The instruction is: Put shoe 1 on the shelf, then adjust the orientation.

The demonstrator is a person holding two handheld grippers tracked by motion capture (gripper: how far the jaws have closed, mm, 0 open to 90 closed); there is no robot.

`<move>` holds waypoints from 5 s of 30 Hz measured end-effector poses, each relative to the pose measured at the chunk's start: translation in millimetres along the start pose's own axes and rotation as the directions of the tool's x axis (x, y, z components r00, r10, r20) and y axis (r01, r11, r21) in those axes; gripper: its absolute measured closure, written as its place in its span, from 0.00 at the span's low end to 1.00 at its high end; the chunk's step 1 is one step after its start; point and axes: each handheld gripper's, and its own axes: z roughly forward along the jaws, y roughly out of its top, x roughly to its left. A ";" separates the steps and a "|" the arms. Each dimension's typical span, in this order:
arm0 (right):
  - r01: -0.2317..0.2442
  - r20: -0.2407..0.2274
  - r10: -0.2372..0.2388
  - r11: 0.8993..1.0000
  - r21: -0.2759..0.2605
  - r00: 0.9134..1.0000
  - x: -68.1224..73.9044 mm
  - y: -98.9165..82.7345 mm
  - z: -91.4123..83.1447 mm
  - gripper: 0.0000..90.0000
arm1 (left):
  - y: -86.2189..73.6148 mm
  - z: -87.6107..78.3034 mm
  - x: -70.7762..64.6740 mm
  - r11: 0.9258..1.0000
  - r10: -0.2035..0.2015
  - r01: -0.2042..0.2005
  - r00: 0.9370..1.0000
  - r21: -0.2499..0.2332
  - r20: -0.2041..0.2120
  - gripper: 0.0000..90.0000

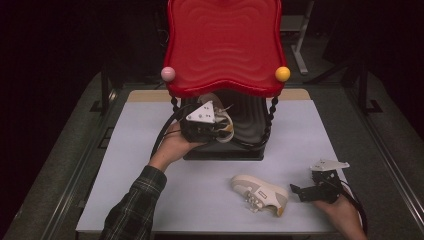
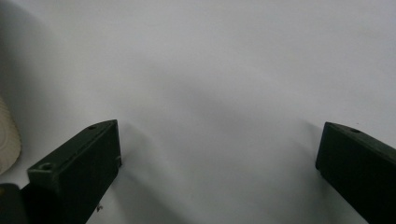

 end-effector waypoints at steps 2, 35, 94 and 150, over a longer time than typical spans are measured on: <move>-0.003 0.002 0.003 1.000 0.007 1.000 0.3 0.7 0.0 0.00 | 0.4 0.4 -1.5 1.000 -0.010 0.010 1.000 0.001 -0.017 0.81; 0.118 -0.293 -0.178 0.970 -0.212 0.939 56.0 114.9 -19.4 1.00 | -32.3 -43.3 -35.8 0.974 -0.227 0.226 0.960 -0.023 -0.166 1.00; 0.237 -0.228 -0.302 0.932 -0.274 0.926 114.9 209.6 40.2 1.00 | -45.9 -27.7 -19.4 0.934 -0.320 0.356 0.839 0.000 -0.440 1.00; 0.203 -0.353 -0.260 0.961 -0.189 0.899 70.9 132.0 -19.7 0.99 | -142.3 -95.4 -98.9 0.916 -0.290 0.356 0.906 0.185 -0.307 0.25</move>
